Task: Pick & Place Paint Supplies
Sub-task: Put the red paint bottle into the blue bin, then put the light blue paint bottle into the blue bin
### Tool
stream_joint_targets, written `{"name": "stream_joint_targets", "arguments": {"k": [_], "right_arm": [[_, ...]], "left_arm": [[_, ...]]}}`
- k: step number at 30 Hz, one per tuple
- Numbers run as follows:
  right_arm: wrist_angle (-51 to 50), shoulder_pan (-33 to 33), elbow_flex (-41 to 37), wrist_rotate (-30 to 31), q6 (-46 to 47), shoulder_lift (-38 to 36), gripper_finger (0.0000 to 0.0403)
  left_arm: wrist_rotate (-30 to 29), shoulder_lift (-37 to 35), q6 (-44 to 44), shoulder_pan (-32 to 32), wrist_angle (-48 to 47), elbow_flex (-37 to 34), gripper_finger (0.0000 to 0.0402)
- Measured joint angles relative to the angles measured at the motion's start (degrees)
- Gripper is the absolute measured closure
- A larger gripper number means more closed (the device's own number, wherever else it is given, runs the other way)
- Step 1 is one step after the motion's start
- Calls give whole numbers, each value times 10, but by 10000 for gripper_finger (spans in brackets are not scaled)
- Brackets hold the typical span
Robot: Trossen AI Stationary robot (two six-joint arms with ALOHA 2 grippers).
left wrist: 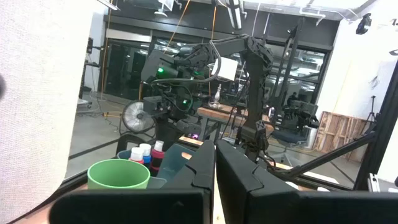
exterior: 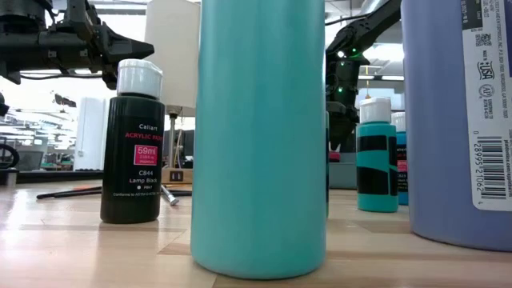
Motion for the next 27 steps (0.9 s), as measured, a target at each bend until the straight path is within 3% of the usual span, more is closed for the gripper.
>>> {"name": "stream_joint_targets", "arguments": {"k": [16, 27], "right_arm": [[-3, 0, 0, 0, -4, -5, 229], [-146, 29, 43, 1, 56, -77, 179]], "left_arm": [[0, 0, 0, 0, 0, 0, 399], [0, 0, 0, 0, 0, 0, 399]]}}
